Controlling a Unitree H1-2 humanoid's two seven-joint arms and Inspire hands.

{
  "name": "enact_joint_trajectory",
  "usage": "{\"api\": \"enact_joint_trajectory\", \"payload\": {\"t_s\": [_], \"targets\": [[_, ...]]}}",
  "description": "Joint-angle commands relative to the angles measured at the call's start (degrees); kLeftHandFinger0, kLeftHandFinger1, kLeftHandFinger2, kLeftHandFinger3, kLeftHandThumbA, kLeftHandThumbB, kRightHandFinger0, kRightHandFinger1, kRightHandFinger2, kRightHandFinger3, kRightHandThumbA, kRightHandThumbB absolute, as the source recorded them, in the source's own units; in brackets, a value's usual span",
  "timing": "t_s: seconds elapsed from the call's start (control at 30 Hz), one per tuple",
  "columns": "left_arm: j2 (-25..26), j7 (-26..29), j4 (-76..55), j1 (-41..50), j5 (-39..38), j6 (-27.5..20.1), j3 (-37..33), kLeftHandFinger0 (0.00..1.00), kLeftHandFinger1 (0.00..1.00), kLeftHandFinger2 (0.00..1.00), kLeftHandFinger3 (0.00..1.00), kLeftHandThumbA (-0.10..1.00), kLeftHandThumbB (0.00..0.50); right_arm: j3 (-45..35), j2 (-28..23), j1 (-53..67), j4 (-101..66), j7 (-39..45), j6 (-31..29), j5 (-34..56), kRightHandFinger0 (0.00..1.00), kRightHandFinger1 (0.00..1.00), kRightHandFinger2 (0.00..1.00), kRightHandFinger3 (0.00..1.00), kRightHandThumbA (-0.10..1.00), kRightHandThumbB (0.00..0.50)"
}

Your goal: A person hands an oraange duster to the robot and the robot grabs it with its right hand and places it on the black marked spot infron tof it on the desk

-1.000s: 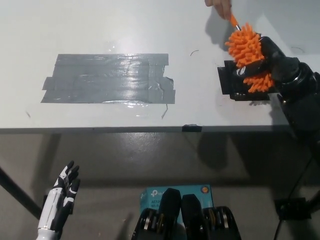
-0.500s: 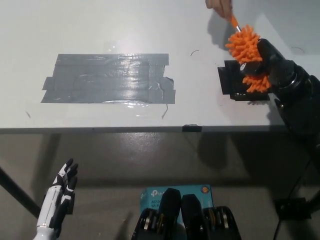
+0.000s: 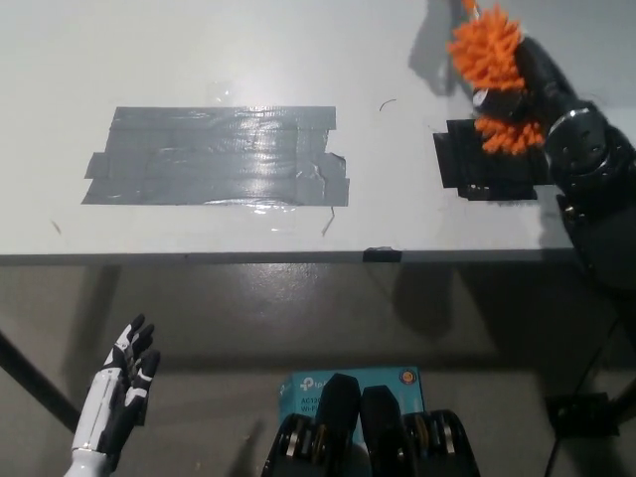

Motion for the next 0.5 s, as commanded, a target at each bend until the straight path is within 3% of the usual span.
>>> {"api": "enact_joint_trajectory", "payload": {"t_s": [0.0, 0.1, 0.2, 0.27, 0.4, 0.47], "targets": [[0.8, 0.5, -2.1, 0.2, 0.5, 0.1, 0.2, 0.96, 1.00, 1.00, 1.00, 0.86, 0.155, -4.8, -1.6, -1.0, -9.7, 3.1, 0.5, -4.7, 0.11, 0.56, 0.91, 1.00, -0.10, 0.154], [0.8, 0.6, -2.1, 0.1, 0.7, 0.3, 0.3, 0.96, 1.00, 1.00, 1.00, 0.86, 0.156, -6.2, -1.5, -0.7, -12.4, 4.4, 0.5, -5.6, 0.10, 0.55, 0.90, 1.00, -0.10, 0.151], [1.0, 0.7, -1.6, 0.2, 0.7, -0.5, 0.4, 0.96, 1.00, 1.00, 1.00, 0.86, 0.151, -8.2, -0.7, -0.8, -14.5, 6.4, 0.5, -7.8, 0.01, 0.40, 0.79, 1.00, -0.10, 0.150], [1.1, 0.7, -1.5, 0.2, 0.8, -0.6, 0.5, 0.96, 1.00, 1.00, 1.00, 0.86, 0.153, -9.0, 0.0, -1.2, -14.0, 7.2, 0.5, -9.1, 0.00, 0.44, 0.85, 1.00, -0.10, 0.151], [1.0, 0.6, -1.8, 0.5, 0.7, -0.4, 0.5, 0.96, 1.00, 1.00, 1.00, 0.86, 0.150, -8.3, 0.0, -2.2, -9.5, 7.1, 0.5, -8.2, 0.00, 0.44, 0.84, 1.00, -0.10, 0.157], [1.1, 0.5, -1.5, 0.5, 0.7, -0.7, 0.5, 0.95, 1.00, 1.00, 1.00, 0.86, 0.154, -7.2, -0.1, -2.8, -6.2, 6.8, 0.5, -8.8, 0.05, 0.54, 0.90, 1.00, -0.10, 0.162]]}}
